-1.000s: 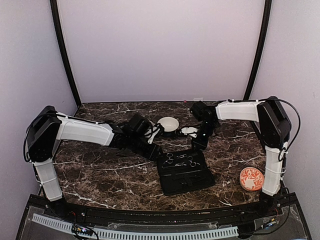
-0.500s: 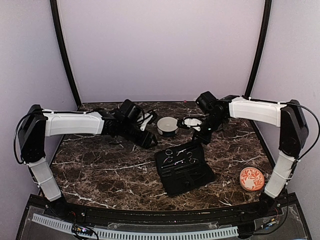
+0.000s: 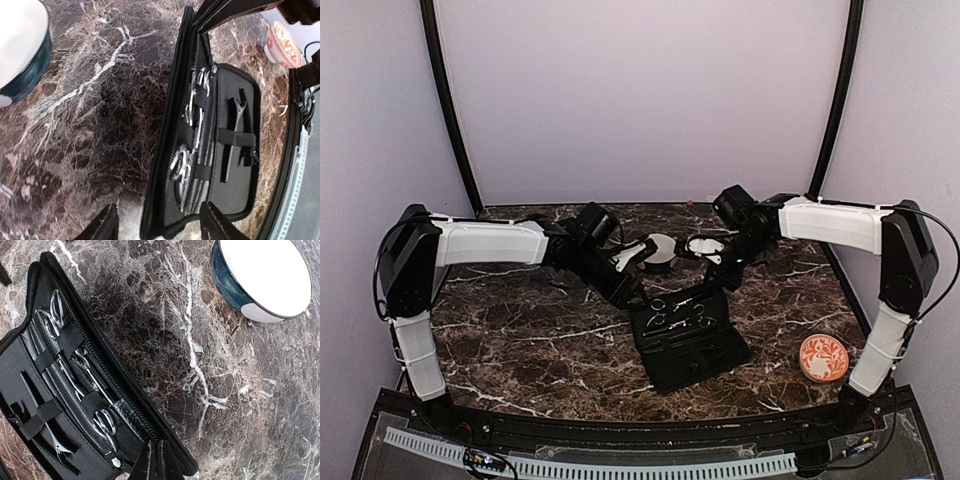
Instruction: Sort the hair-cutting tools
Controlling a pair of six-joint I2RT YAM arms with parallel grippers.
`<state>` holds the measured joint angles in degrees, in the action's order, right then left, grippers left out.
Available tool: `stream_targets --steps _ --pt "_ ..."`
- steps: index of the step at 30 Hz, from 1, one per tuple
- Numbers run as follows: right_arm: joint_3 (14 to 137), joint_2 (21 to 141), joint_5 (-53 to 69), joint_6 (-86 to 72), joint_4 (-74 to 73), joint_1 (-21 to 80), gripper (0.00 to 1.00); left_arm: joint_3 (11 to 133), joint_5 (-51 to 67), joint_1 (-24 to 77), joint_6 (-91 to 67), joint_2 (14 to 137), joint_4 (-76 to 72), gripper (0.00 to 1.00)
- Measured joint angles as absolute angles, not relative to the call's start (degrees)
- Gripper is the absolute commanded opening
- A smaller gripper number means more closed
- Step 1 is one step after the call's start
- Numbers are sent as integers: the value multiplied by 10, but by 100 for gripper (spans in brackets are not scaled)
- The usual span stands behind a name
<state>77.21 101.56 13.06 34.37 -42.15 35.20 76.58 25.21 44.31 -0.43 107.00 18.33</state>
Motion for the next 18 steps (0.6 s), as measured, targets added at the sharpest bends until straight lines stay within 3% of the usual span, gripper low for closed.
stream_targets --steps 6,11,14,18 --pt "770 1015 130 344 -420 352 0 816 268 443 28 1136 221 24" --pt "769 1014 128 342 -418 354 0 817 277 443 48 1142 237 9" --pt "768 1012 127 340 -420 356 14 821 283 443 55 1142 244 5" --pt "787 1010 161 348 -461 355 23 821 273 444 59 1135 246 1"
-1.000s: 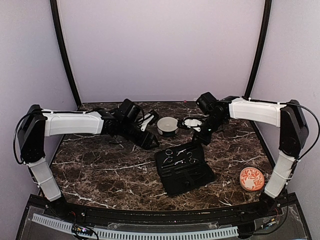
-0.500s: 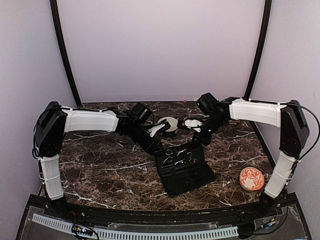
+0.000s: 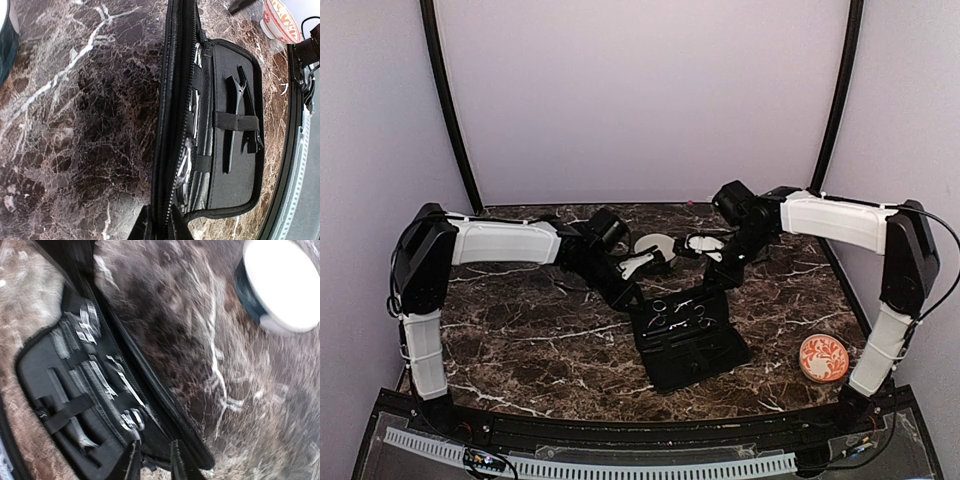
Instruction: Sort the hair-cutting tools
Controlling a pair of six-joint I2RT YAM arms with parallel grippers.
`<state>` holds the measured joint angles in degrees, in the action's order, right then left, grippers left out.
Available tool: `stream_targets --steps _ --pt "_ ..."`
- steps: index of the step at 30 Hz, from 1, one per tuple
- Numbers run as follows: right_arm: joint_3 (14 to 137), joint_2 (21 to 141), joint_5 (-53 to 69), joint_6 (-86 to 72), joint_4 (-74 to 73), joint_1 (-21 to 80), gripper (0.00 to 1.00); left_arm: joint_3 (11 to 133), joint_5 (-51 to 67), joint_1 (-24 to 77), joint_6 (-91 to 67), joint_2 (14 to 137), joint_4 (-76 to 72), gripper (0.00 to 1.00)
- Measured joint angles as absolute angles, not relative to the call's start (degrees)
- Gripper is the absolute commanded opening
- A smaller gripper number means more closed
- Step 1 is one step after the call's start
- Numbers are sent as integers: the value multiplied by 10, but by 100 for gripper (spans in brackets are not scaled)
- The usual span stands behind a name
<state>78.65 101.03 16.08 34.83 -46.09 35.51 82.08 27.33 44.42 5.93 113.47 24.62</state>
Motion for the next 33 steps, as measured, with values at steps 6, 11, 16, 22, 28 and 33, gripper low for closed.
stream_targets --steps 6,11,16,22,28,33 --pt "886 1006 230 362 -528 336 24 808 211 452 89 1089 249 0" --pt "891 996 246 360 -534 300 24 777 151 451 125 1022 241 0" --pt "861 995 249 350 -523 277 24 758 111 477 153 1004 235 2" --pt "823 987 245 341 -520 268 26 730 65 542 159 1004 230 33" --pt "806 981 243 333 -510 267 27 696 73 590 159 1004 205 58" --pt "794 979 242 318 -497 267 27 671 110 620 134 1004 190 58"
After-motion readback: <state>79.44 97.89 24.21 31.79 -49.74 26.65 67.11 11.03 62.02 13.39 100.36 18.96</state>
